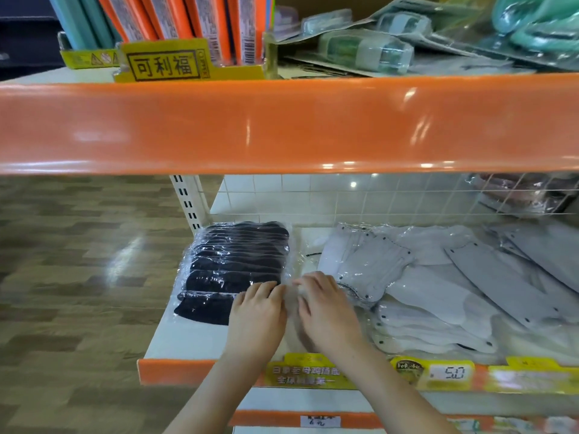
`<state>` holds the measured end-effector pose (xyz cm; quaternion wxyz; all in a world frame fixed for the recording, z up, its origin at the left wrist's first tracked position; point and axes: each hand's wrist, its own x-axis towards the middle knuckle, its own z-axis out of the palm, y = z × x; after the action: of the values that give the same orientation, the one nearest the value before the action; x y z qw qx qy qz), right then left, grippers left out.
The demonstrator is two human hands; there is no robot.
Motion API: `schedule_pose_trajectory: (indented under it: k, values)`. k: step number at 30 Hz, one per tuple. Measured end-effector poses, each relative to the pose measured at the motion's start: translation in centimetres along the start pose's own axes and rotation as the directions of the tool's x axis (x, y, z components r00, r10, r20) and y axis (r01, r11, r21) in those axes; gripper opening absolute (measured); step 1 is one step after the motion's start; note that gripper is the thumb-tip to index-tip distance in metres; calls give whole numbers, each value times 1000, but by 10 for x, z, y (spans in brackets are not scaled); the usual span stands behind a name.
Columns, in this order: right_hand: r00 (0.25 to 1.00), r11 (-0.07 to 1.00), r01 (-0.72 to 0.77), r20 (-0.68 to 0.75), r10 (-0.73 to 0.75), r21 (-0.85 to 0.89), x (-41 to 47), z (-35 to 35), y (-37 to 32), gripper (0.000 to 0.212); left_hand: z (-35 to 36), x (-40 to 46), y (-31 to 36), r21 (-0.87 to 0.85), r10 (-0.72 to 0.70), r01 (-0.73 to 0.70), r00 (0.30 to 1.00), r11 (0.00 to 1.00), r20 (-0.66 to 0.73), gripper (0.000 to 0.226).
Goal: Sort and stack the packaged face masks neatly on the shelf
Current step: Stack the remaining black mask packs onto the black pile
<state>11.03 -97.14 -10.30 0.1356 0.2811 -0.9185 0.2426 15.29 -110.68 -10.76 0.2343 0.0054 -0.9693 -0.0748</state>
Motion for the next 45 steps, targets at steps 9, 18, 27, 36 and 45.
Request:
schedule_pose_trajectory:
  k: [9,18,27,36,45]
  values:
    - [990,971,-85,-128,58,-222,-32,-36,67,39,26,15,66,-192,86,-72,994,979,67,41]
    - [978,967,-195,-109,179,-163,-44,-27,85,42,42,13,84,-199,112,-99,992,975,57,33]
    - [983,961,-178,-87,163,-211,-43,-19,88,52,52,12,84,-210,142,-133,989,969,30,31]
    - [981,988,-78,-189,53,-129,-49,-31,82,26,49,12,85,-272,179,-174,984,947,-5,30]
    - [974,997,-5,-223,22,76,-47,-41,80,21,30,15,87,-338,92,-46,989,940,120,34]
